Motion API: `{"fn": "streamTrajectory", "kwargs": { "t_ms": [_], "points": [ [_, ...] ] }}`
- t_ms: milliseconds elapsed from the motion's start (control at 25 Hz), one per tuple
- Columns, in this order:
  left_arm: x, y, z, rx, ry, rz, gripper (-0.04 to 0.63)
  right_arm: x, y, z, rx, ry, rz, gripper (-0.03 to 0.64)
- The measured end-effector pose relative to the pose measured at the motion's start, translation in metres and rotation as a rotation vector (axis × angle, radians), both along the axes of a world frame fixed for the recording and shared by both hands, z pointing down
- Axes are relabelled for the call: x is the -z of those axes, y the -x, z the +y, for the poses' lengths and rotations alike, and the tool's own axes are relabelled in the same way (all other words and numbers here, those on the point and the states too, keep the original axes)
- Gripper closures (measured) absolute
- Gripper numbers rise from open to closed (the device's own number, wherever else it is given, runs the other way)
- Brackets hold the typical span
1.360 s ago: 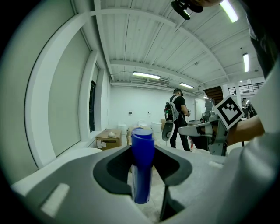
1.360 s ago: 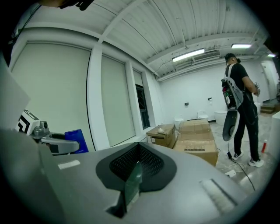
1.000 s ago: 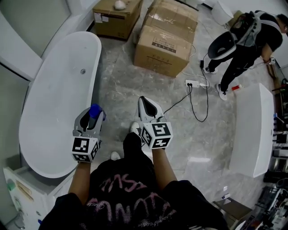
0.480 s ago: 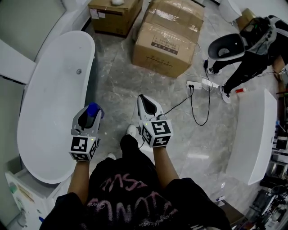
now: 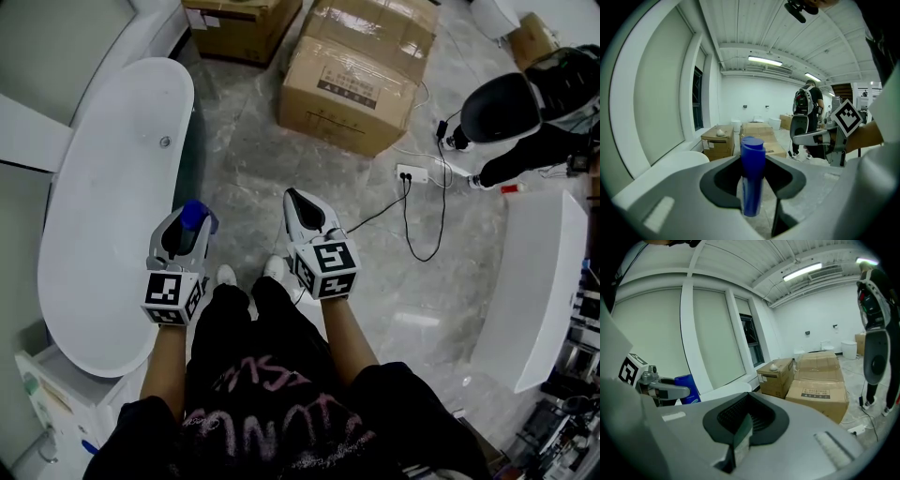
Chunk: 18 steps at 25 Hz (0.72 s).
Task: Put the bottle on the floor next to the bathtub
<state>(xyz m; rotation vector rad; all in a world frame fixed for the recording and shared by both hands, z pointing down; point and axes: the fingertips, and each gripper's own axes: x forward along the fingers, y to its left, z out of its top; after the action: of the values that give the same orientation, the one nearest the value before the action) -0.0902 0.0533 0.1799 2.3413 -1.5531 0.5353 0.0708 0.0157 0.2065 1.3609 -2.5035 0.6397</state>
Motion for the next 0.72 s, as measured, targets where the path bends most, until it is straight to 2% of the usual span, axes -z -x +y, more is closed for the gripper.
{"fn": "streamTrajectory", "kwargs": {
  "t_ms": [400, 720],
  "points": [
    [-0.005, -0.009, -0.026, -0.027, 0.003, -0.007, 0.445, -0.002, -0.005, -0.018, -0.002, 0.01, 0.003, 0.603],
    [-0.03, -0.003, -0.057, -0.046, 0.027, 0.004, 0.445, -0.016, -0.005, -0.039, -0.027, 0.028, 0.024, 0.603]
  ]
}}
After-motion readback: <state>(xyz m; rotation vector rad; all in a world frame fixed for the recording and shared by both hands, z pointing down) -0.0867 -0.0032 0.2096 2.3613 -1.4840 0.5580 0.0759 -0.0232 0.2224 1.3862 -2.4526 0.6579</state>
